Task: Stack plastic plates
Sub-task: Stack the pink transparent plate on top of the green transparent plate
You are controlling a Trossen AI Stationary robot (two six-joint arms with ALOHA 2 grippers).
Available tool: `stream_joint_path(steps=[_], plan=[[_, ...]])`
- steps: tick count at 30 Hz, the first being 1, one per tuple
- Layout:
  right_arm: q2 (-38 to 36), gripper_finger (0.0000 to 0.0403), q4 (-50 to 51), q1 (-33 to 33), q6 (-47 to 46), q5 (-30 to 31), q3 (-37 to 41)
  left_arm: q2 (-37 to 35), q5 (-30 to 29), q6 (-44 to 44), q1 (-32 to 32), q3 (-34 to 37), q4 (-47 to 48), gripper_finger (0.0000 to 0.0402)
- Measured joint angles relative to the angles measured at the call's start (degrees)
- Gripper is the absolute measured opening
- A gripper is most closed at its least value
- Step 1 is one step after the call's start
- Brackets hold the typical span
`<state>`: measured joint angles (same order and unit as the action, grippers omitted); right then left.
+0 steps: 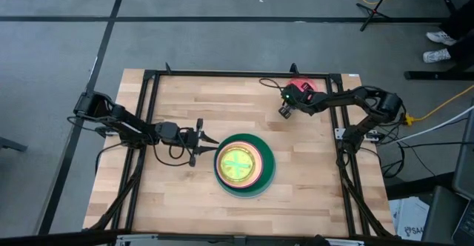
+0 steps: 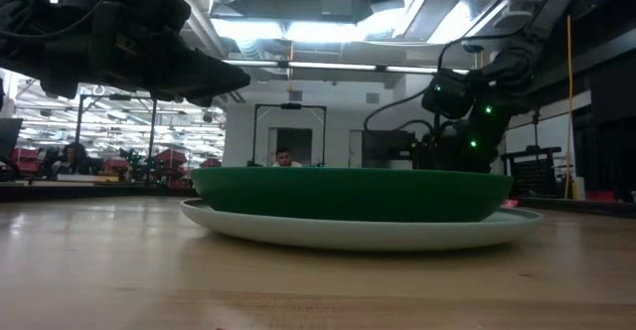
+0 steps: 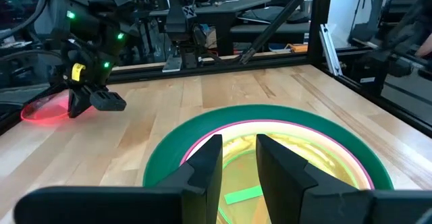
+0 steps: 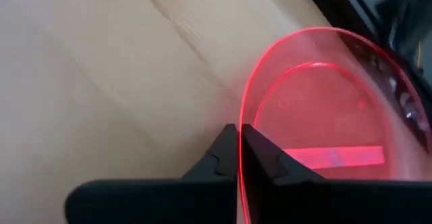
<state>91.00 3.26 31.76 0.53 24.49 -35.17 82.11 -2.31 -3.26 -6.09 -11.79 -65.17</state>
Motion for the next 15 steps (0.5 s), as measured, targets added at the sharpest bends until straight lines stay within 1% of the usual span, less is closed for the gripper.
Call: stream_joint_path(steps=[10,15], plan=[[-0.08,0.0002,-0.08,-9.36,1.94,-0.05,-6.46,0.0,-0.02,-0.01,0.0,0.0,0.02,0.0085],[-0.11,0.0001,-0.17,-14.98,6.03,-0.05,-10.4,0.0,-0.02,-0.01,0.02,0.0,0.02,0.0085]])
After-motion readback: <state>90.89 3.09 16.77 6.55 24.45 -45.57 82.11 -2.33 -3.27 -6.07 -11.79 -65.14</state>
